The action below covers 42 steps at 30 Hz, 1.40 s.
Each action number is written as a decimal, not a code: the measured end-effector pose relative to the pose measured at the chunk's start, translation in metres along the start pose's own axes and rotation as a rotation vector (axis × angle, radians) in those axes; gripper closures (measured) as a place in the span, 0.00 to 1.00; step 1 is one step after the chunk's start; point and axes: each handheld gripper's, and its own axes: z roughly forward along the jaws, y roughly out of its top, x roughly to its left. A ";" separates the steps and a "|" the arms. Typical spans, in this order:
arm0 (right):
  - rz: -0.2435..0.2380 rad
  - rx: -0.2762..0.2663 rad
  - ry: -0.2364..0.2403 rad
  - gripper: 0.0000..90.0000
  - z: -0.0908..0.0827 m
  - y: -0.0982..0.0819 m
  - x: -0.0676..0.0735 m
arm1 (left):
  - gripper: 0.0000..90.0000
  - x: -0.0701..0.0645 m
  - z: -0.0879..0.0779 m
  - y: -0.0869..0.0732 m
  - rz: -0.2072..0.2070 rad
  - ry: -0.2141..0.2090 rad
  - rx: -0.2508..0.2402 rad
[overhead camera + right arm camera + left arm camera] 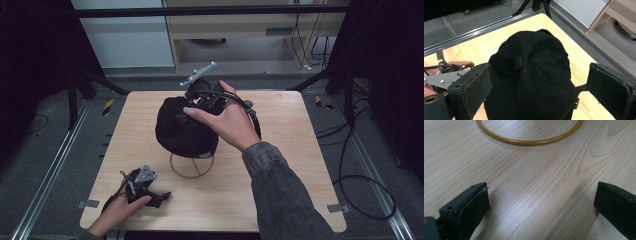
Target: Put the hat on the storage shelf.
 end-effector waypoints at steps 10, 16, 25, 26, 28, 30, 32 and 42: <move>0.019 -0.041 -0.035 0.06 -0.021 -0.016 -0.006 | 0.00 0.000 0.000 0.000 0.000 0.000 -0.001; 0.030 -0.050 -0.060 0.06 -0.033 -0.032 -0.012 | 0.00 0.000 0.000 0.000 0.000 0.000 0.000; 0.068 -0.073 -0.127 0.10 -0.056 -0.066 -0.021 | 0.00 0.000 0.000 0.000 0.001 -0.002 0.002; 0.071 -0.074 -0.130 0.11 -0.058 -0.070 -0.022 | 0.00 0.000 0.000 0.000 0.001 -0.001 0.002; 0.076 -0.073 -0.137 0.11 -0.061 -0.077 -0.023 | 0.00 0.000 0.000 0.000 0.000 -0.001 0.002; 0.079 -0.068 -0.143 0.11 -0.063 -0.084 -0.025 | 0.00 0.000 0.000 0.000 0.000 -0.001 0.001; 0.084 -0.066 -0.147 0.11 -0.063 -0.090 -0.026 | 0.00 0.000 0.000 0.000 0.000 0.000 0.000; 0.120 -0.045 -0.156 0.10 -0.060 -0.122 -0.031 | 0.00 0.000 0.000 0.000 0.000 0.000 -0.001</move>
